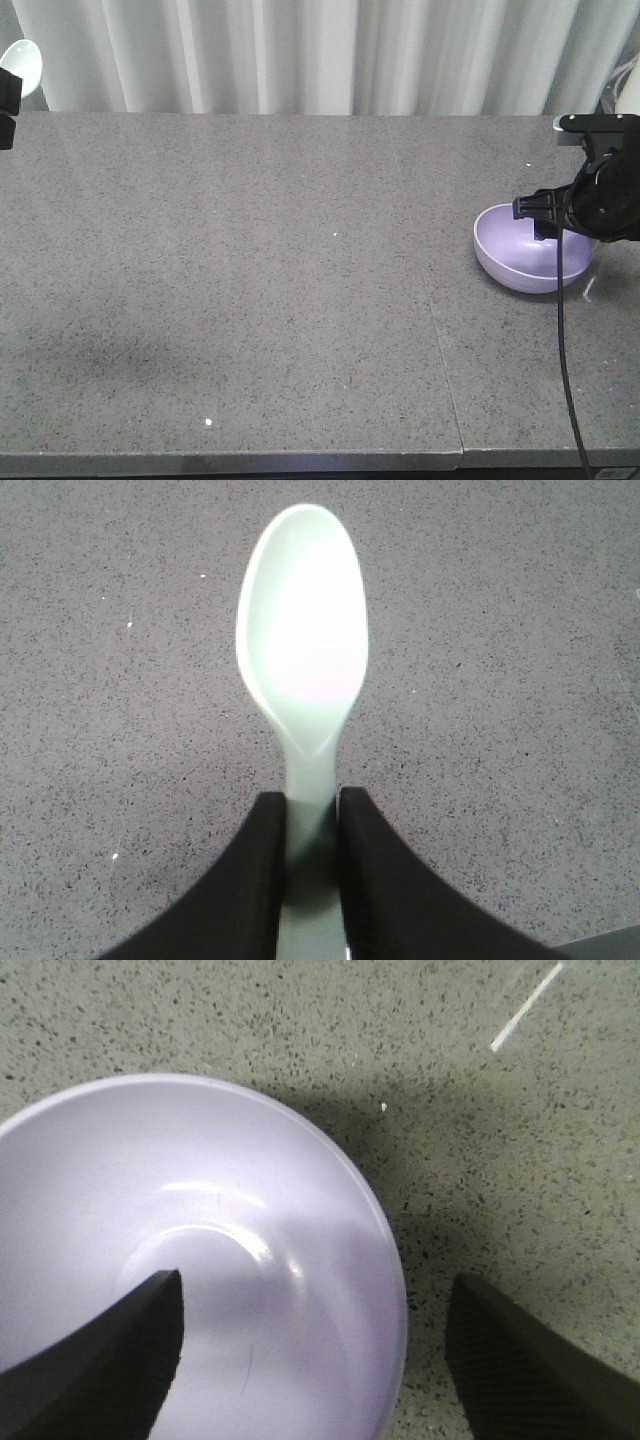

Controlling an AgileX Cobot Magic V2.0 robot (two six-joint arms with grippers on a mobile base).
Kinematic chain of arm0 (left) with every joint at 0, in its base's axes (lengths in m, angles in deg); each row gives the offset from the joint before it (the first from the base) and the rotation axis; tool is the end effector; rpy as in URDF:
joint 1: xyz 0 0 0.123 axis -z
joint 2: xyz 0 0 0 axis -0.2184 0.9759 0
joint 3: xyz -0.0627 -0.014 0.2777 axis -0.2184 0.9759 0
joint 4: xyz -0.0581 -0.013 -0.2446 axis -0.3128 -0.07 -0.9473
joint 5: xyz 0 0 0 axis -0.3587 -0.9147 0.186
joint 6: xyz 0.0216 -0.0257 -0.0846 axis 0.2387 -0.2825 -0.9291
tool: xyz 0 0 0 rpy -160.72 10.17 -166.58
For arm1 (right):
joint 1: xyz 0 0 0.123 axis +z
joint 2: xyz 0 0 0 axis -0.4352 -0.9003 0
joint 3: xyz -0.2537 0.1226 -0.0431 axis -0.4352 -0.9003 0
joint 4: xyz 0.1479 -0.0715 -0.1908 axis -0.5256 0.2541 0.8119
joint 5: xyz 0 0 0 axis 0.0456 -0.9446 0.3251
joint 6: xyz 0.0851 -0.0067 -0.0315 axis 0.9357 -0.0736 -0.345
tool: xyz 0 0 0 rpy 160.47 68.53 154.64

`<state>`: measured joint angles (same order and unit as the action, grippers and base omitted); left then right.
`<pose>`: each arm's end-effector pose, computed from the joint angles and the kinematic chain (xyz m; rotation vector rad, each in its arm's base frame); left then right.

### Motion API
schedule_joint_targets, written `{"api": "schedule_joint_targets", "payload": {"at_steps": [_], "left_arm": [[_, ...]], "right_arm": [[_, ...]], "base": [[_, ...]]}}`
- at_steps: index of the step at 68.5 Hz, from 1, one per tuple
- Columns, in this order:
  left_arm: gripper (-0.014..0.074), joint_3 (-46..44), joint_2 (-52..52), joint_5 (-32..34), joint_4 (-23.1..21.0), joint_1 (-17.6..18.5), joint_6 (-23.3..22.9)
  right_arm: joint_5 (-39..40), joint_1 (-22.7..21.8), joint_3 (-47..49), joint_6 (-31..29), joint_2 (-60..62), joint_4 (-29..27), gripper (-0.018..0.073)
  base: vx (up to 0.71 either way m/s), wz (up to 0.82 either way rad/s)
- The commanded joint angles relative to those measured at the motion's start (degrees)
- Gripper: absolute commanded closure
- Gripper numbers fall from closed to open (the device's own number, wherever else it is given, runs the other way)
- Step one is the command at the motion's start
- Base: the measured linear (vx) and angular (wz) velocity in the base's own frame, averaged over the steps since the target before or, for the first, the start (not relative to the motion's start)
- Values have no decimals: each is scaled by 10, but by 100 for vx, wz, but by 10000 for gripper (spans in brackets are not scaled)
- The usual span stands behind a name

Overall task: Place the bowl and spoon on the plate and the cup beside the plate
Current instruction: 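Lower the open right gripper onto the lavender bowl rim, then close the right gripper on the bowl rim and lift the bowl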

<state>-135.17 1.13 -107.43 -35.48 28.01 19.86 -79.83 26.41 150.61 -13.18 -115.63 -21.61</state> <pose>0.2118 -0.0583 0.4618 0.0832 2.4131 -0.2168 0.3711 -0.0090 0.2549 0.1590 2.6159 -0.1506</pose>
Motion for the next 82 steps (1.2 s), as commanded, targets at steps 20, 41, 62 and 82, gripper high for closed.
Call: {"api": "schedule_joint_targets", "payload": {"at_steps": [20,41,62,82], "left_arm": [[603,-13,-12,13,-4,3,1],[603,-13,-12,13,-4,3,1],[603,-13,-12,13,-4,3,1],[603,-13,-12,13,-4,3,1]], "right_arm": [[41,-3,20,8,20,25,21],[51,-3,18,11,20,28,21],[51,-3,18,13,20,27,21],[51,-3,18,13,20,27,21]], "base": [[0,0],[0,0],[0,0],[0,0]]}}
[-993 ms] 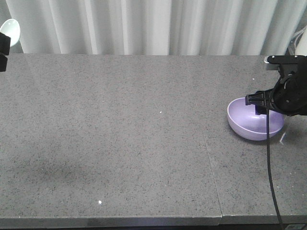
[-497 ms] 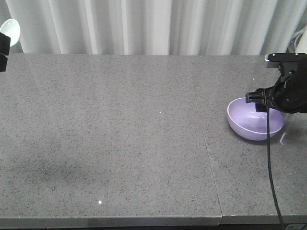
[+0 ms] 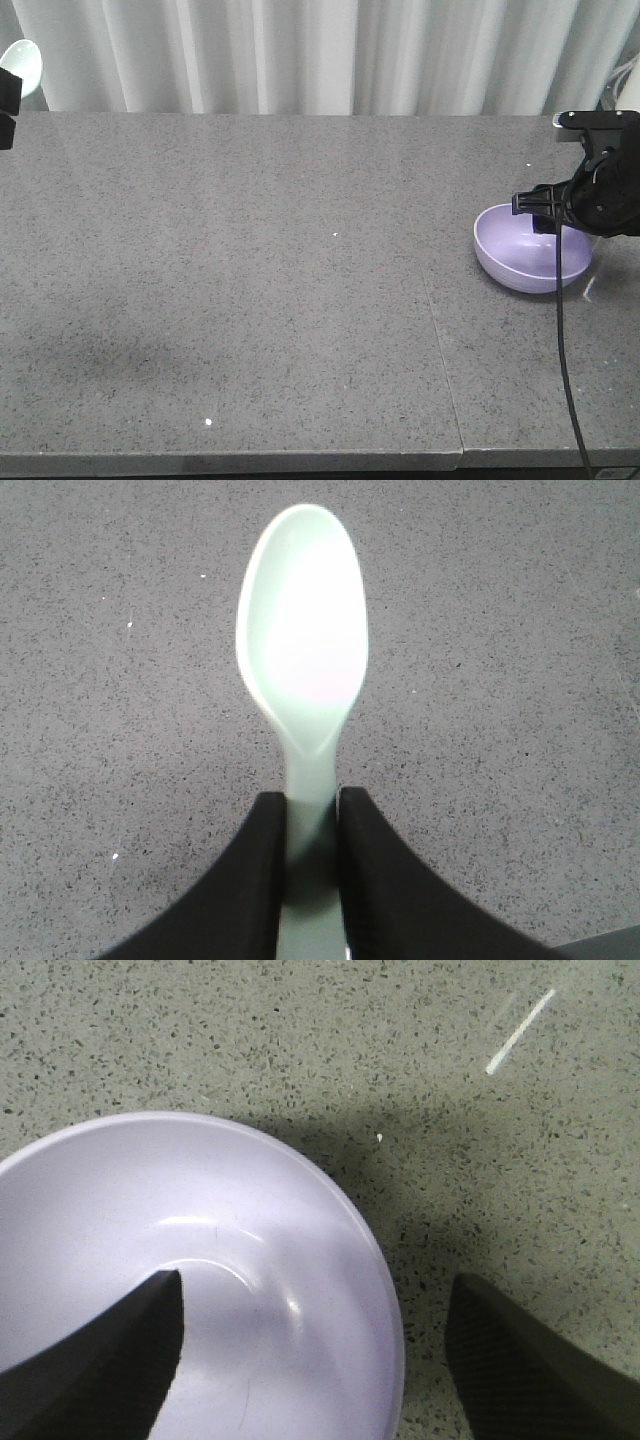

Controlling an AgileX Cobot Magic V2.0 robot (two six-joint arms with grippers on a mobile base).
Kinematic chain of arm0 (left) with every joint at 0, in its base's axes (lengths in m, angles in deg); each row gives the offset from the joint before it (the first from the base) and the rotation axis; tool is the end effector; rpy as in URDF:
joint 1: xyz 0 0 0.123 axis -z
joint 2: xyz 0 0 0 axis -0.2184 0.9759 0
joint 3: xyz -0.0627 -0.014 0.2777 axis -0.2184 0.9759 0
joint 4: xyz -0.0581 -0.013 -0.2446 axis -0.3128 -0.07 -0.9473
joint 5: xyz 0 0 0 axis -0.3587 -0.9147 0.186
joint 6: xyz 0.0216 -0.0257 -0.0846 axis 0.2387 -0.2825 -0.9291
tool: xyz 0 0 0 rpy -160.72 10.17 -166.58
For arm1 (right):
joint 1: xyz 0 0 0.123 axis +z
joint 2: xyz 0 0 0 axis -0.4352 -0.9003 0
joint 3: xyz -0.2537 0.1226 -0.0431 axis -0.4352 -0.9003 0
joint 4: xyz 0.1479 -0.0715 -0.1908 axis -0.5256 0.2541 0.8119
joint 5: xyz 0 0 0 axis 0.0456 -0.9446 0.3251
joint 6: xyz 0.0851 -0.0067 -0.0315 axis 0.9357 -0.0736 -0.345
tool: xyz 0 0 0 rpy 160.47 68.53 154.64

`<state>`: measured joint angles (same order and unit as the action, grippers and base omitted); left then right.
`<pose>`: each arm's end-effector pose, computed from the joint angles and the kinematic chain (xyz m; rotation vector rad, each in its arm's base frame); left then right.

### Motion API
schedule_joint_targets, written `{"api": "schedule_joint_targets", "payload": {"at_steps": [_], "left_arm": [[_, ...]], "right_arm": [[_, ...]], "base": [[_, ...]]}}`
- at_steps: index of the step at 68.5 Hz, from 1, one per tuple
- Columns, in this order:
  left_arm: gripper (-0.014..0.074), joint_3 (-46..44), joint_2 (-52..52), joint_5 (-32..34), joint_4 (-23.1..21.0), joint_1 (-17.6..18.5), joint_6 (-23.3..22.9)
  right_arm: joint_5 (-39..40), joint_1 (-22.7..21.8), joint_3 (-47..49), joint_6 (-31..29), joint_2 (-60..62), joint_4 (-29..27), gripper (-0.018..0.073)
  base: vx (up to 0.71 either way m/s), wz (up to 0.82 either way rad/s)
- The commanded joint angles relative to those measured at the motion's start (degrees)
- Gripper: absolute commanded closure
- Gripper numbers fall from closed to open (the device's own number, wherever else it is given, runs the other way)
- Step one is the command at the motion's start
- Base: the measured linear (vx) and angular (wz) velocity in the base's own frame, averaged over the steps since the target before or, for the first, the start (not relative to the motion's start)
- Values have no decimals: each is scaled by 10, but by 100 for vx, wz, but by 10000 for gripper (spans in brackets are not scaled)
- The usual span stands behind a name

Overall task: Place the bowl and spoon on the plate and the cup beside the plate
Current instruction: 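Close the right gripper on the bowl rim and lift the bowl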

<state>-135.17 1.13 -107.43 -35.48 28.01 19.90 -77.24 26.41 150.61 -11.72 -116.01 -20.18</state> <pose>0.2118 -0.0583 0.4618 0.0841 2.4130 -0.2164 0.3756 -0.0097 0.2547 0.1631 2.5739 -0.1560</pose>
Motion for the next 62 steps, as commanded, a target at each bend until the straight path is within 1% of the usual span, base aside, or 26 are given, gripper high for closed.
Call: {"api": "schedule_joint_targets", "payload": {"at_steps": [1,27,41,46,52,62], "left_arm": [[603,-13,-12,13,-4,3,1],[603,-13,-12,13,-4,3,1],[603,-13,-12,13,-4,3,1],[603,-13,-12,13,-4,3,1],[603,-13,-12,13,-4,3,1],[603,-13,-12,13,-4,3,1]], "right_arm": [[25,-3,18,-1,24,13,21],[16,-3,18,-2,-21,8,21],[11,-3,18,-2,-32,9,52],[9,-3,18,-2,-34,9,80],[8,-3,18,-2,-35,9,133],[2,-3,18,-2,-35,9,283]], "base": [[0,0],[0,0],[0,0],[0,0],[0,0],[0,0]]}}
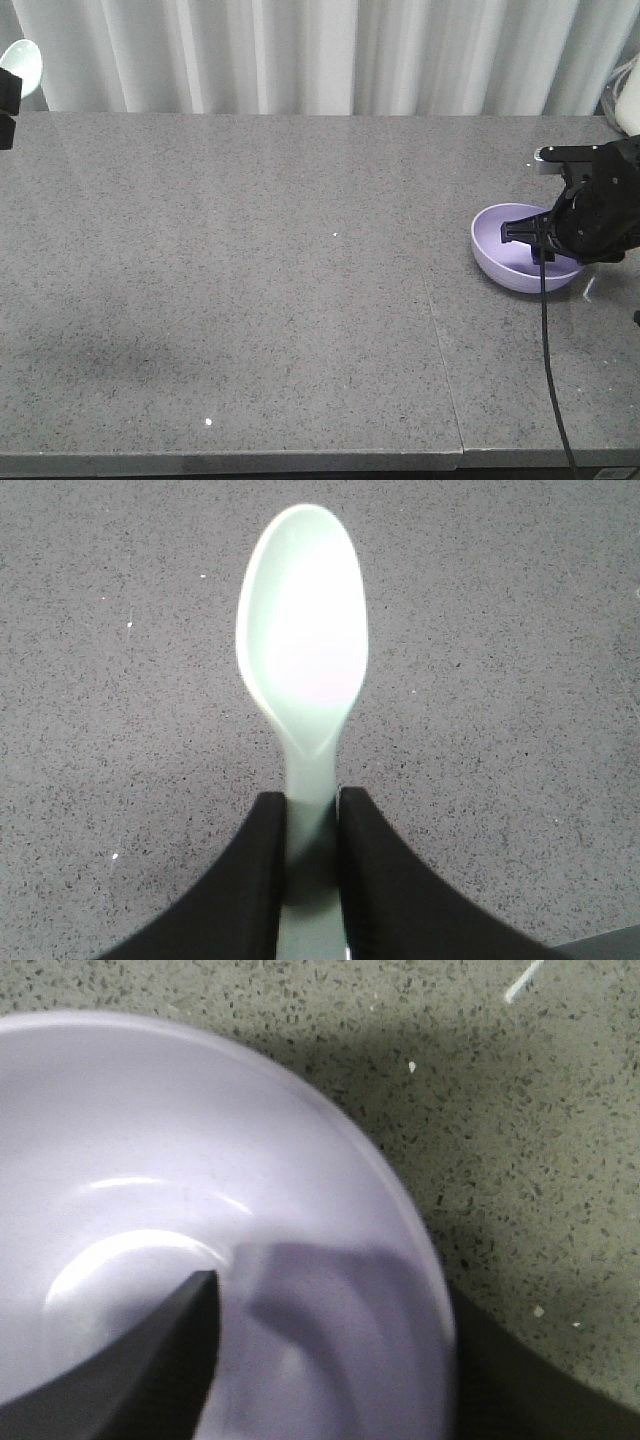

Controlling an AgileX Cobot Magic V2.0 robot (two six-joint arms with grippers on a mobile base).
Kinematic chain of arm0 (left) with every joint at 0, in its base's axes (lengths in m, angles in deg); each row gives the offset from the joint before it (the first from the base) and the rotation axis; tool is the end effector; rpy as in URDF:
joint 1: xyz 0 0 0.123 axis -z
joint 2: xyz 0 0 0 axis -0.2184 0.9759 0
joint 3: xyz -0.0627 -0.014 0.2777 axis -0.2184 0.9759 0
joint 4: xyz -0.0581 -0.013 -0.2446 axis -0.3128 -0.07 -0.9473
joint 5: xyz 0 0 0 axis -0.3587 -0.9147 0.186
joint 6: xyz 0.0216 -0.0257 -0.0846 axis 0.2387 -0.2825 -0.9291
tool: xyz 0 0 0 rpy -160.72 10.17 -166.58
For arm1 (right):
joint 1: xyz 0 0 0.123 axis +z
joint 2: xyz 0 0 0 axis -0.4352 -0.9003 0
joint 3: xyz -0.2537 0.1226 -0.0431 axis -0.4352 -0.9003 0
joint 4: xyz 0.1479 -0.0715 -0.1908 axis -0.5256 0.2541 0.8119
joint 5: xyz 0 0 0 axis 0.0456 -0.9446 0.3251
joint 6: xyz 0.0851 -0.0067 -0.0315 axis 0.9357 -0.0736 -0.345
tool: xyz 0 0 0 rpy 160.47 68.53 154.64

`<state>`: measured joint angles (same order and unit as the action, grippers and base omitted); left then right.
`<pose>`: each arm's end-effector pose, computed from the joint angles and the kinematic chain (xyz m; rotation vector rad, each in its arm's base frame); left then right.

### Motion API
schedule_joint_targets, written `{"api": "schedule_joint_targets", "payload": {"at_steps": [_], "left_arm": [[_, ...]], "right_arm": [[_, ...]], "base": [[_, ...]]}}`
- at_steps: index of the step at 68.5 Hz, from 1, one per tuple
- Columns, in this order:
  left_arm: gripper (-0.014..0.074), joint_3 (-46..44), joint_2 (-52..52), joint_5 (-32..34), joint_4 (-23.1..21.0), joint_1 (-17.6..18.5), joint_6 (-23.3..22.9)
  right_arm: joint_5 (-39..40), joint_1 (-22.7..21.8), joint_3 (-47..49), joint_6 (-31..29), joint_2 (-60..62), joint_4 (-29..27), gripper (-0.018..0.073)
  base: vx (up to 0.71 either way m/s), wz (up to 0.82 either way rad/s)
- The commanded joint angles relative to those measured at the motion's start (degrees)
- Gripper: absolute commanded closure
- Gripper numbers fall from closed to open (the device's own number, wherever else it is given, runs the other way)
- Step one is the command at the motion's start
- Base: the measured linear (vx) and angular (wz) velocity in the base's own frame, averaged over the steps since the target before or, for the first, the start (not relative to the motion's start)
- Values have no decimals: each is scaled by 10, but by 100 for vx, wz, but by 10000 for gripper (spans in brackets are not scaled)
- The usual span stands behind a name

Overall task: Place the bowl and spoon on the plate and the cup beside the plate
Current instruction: 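Close the right gripper on the bowl rim and lift the bowl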

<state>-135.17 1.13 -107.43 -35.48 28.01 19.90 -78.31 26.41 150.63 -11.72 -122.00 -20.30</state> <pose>0.2118 -0.0583 0.4618 0.0841 2.4130 -0.2164 0.3858 -0.0098 0.2142 0.1640 2.6953 -0.1742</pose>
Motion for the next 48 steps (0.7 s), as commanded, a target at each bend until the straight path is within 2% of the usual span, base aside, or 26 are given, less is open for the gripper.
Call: {"api": "schedule_joint_targets", "payload": {"at_steps": [1,15,30,48], "left_arm": [[603,-13,-12,13,-4,3,1],[603,-13,-12,13,-4,3,1],[603,-13,-12,13,-4,3,1],[603,-13,-12,13,-4,3,1]], "right_arm": [[12,-3,18,-2,25,11,302],[5,-3,18,-2,25,12,576],[1,-3,18,-2,38,12,570],[-26,-3,18,-5,118,10,570]], "base": [[0,0],[0,0],[0,0],[0,0]]}}
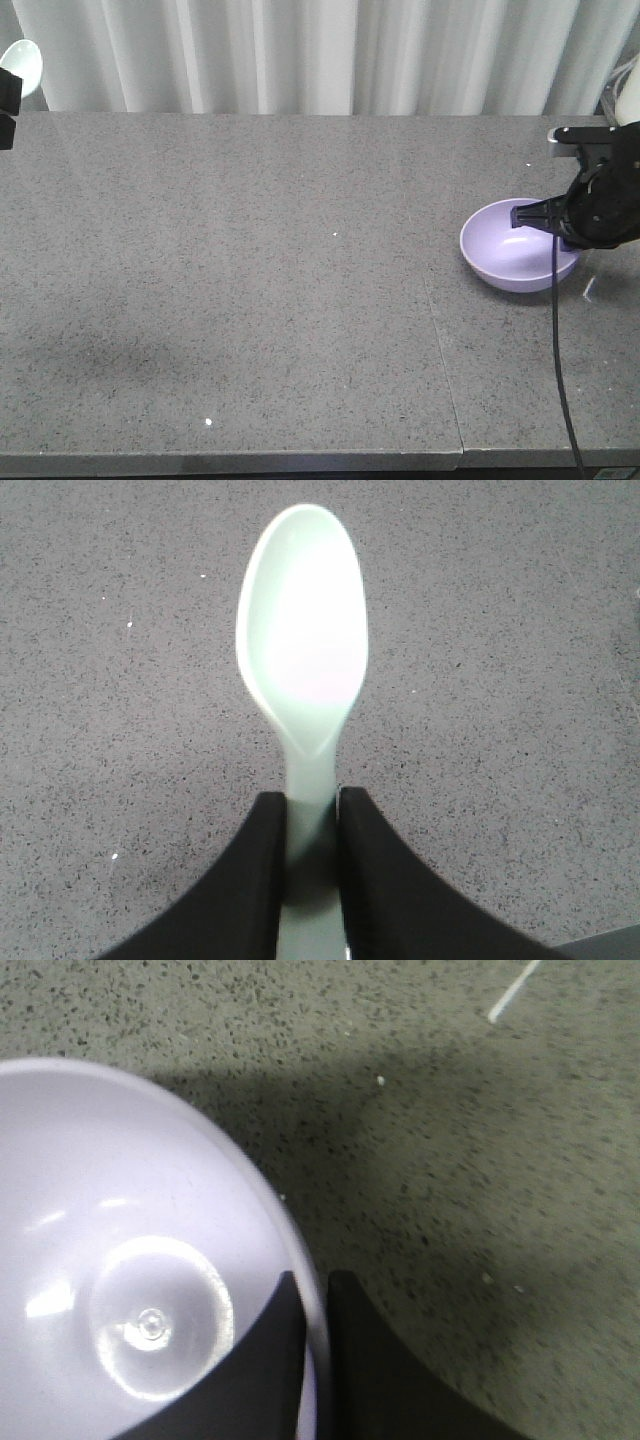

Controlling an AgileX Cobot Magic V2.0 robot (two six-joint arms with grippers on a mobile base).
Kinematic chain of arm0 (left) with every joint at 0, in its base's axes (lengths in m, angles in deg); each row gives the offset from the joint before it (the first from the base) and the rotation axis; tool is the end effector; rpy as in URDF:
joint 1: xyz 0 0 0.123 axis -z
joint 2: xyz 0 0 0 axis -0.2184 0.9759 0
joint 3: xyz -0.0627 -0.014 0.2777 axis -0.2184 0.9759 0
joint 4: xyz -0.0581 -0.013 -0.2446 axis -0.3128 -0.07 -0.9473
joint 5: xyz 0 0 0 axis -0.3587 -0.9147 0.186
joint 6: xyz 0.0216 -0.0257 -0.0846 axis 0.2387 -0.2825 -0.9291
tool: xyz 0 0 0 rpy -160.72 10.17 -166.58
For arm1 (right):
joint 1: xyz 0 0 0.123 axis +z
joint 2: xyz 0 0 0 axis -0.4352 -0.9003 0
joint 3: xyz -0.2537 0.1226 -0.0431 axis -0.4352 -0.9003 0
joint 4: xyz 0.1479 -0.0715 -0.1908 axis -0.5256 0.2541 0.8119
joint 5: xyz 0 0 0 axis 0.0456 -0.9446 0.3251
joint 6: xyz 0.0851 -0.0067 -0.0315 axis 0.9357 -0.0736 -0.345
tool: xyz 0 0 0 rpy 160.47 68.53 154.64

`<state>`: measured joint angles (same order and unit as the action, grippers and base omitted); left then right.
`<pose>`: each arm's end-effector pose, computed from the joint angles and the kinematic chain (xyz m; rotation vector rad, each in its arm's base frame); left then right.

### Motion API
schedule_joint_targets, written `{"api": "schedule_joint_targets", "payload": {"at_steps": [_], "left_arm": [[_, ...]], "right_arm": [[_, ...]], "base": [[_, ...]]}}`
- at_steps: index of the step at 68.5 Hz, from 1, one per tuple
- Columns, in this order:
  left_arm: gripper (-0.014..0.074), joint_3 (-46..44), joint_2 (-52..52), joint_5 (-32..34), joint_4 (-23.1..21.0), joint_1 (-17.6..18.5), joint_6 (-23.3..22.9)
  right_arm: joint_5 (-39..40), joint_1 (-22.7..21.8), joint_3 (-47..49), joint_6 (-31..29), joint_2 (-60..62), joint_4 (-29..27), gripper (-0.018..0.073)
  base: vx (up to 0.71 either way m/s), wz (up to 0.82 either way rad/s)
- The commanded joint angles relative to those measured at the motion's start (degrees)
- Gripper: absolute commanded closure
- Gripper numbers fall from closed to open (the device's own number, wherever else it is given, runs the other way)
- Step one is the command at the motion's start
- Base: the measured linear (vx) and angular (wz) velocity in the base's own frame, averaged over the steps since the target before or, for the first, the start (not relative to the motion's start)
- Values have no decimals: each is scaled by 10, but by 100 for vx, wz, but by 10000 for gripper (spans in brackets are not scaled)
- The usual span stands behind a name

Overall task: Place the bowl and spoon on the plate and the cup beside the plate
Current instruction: 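Close the right gripper on the bowl rim and lift the bowl, then drive the base, holding spoon and bowl, toward the pale blue plate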

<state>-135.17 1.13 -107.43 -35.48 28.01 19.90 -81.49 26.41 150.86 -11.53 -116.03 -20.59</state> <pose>0.2118 -0.0583 0.4618 0.0841 2.4130 -0.2164 0.3704 -0.0105 0.2526 0.1892 2.6404 -0.1699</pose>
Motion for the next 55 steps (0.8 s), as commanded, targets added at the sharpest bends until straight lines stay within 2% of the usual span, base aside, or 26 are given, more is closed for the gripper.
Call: {"api": "schedule_joint_targets", "payload": {"at_steps": [1,17,37,55], "left_arm": [[603,-13,-12,13,-4,3,1],[603,-13,-12,13,-4,3,1],[603,-13,-12,14,-4,3,1],[603,-13,-12,14,-4,3,1]], "right_arm": [[0,-3,15,-8,68,13,570],[-75,-3,15,-18,166,1,570],[-156,-3,15,-97,299,-88,570],[-214,-3,15,-102,401,-92,570]], "base": [[0,0],[0,0],[0,0],[0,0]]}}
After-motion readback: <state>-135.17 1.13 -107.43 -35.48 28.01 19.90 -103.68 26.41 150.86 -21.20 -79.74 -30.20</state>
